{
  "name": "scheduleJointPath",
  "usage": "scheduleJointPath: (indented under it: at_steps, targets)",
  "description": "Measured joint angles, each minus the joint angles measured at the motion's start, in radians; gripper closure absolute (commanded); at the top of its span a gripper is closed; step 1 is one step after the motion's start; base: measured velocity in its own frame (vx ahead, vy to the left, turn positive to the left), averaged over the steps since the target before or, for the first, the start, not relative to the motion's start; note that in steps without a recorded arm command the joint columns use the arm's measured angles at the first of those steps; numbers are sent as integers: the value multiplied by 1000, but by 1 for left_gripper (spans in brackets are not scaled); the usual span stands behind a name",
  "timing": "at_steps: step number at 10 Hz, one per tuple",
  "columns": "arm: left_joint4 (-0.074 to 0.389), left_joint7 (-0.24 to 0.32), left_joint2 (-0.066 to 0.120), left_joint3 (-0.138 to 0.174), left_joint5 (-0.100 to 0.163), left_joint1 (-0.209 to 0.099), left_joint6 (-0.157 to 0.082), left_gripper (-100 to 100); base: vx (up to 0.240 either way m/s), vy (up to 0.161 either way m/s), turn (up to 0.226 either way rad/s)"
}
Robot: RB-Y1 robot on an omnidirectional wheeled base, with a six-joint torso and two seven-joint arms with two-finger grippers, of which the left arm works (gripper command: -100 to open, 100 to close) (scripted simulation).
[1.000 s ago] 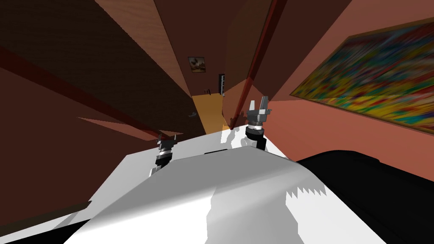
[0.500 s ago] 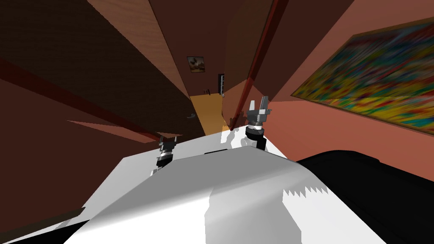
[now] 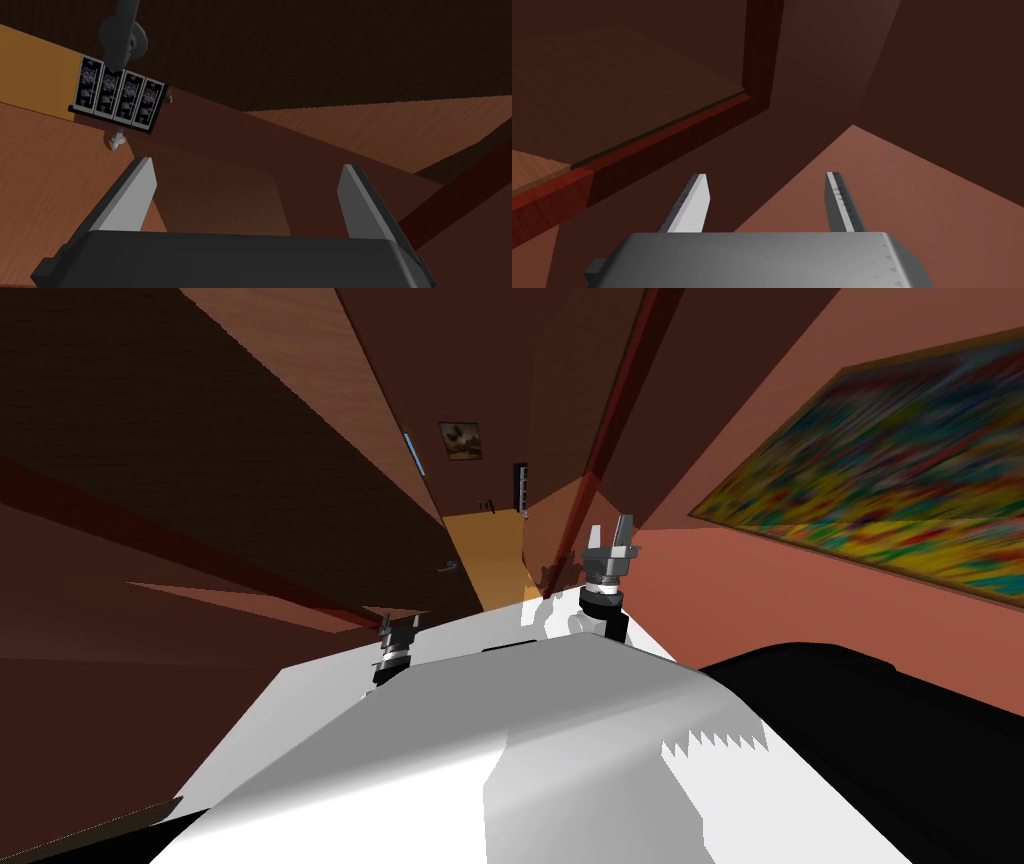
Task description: Push the door open
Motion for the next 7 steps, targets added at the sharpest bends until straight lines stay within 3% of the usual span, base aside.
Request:
scheduleJointPath:
  at_steps: [7]
  targets:
    - [107,-181,-16,63,-64,-33,-35,-100,84,-21,-13]
